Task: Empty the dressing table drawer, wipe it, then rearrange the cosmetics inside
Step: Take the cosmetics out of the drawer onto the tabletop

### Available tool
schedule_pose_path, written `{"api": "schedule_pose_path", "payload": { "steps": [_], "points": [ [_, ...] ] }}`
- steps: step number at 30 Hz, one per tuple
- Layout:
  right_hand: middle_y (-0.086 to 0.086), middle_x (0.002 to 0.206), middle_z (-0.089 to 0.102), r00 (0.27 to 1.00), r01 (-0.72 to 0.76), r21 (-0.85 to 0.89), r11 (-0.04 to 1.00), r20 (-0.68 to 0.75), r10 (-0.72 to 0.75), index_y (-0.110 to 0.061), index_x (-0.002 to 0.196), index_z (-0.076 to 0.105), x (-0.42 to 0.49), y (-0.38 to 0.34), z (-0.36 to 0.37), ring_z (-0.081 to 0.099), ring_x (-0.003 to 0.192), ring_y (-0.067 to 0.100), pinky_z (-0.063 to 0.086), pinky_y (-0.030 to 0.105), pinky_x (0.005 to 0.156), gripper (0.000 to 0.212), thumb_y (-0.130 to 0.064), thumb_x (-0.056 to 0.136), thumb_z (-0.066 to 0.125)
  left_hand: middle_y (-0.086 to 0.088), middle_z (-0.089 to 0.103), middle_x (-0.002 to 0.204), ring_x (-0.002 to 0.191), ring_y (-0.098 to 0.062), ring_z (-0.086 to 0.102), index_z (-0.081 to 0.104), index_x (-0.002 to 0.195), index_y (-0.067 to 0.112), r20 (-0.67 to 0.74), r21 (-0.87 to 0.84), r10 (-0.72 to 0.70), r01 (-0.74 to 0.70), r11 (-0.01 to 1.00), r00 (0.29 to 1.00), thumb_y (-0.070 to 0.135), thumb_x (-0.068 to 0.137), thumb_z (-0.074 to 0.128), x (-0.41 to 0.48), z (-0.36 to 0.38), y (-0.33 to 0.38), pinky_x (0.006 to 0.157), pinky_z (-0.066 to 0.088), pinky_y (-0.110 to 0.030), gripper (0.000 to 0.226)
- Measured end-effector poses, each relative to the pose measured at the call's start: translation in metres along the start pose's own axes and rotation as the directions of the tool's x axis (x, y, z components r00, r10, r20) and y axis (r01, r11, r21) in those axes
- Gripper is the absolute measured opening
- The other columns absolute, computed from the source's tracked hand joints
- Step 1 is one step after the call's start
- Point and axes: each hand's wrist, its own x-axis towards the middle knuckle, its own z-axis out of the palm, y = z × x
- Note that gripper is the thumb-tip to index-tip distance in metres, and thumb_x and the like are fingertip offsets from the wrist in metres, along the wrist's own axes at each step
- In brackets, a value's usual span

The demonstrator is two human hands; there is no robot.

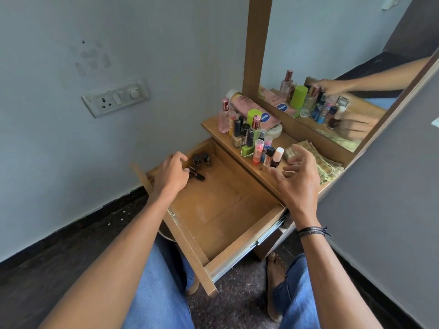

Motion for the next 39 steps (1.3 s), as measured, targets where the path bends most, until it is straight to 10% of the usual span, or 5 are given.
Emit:
{"api": "schedule_pose_path", "payload": {
  "steps": [8, 15, 19, 27, 39],
  "points": [
    [0.000, 0.094, 0.057, 0.934, 0.323, 0.051, 0.945, -0.178, -0.310, -0.012, 0.115, 0.060, -0.016, -0.006, 0.001, 0.057, 0.075, 0.018, 0.054, 0.036, 0.066, 0.025, -0.016, 0.093, 0.072, -0.016, 0.050, 0.145, 0.130, -0.037, 0.049, 0.061, 0.129, 0.004, 0.168, 0.450, 0.120, -0.185, 0.874, 0.978, 0.000, 0.092, 0.062, 0.003, 0.010, -0.010, 0.098, 0.053, -0.046, 0.037],
    [-0.006, 0.098, 0.059, 0.853, 0.478, -0.043, 0.877, 0.263, -0.452, -0.016, 0.100, 0.066, -0.055, -0.043, 0.051, 0.055, 0.083, 0.011, 0.053, 0.030, 0.065, 0.007, -0.022, 0.098, 0.063, -0.014, 0.052, 0.131, 0.113, -0.036, 0.056, 0.062, 0.126, 0.005, 0.220, 0.573, 0.077, -0.193, 0.796, 0.972, 0.003, 0.095, 0.059, -0.002, 0.010, -0.009, 0.083, 0.054, -0.045, 0.031],
    [-0.009, 0.109, 0.057, 0.821, 0.404, -0.129, 0.906, 0.488, -0.297, -0.023, 0.111, 0.068, -0.052, -0.055, 0.094, 0.051, 0.094, 0.007, 0.042, 0.012, 0.068, 0.016, -0.032, 0.098, 0.064, -0.017, 0.054, 0.127, 0.109, -0.037, 0.059, 0.063, 0.123, 0.002, 0.167, 0.517, 0.103, -0.176, 0.837, 0.981, -0.004, 0.094, 0.056, -0.008, 0.008, -0.008, 0.083, 0.054, -0.044, 0.030],
    [0.006, 0.111, 0.059, 0.787, 0.285, -0.369, 0.885, 0.617, 0.005, -0.014, 0.101, 0.069, -0.021, -0.040, 0.163, 0.061, 0.100, 0.032, 0.052, 0.038, 0.075, 0.017, -0.020, 0.095, 0.055, -0.015, 0.052, 0.141, 0.113, -0.039, 0.065, 0.065, 0.122, 0.007, -0.009, 0.209, 0.095, -0.091, 0.974, 0.995, 0.012, 0.097, 0.063, -0.006, 0.009, -0.012, 0.085, 0.057, -0.042, 0.026],
    [0.004, 0.105, 0.060, 0.813, 0.300, -0.430, 0.852, 0.582, 0.008, -0.014, 0.100, 0.067, -0.024, -0.034, 0.201, 0.060, 0.094, 0.029, 0.053, 0.039, 0.069, 0.020, -0.032, 0.095, 0.061, -0.007, 0.062, 0.115, 0.101, -0.030, 0.064, 0.062, 0.115, 0.009, -0.181, -0.183, -0.002, -0.032, 0.983, 0.983, 0.030, 0.098, 0.065, 0.010, 0.004, -0.014, 0.075, 0.051, -0.039, 0.027]
  ]
}}
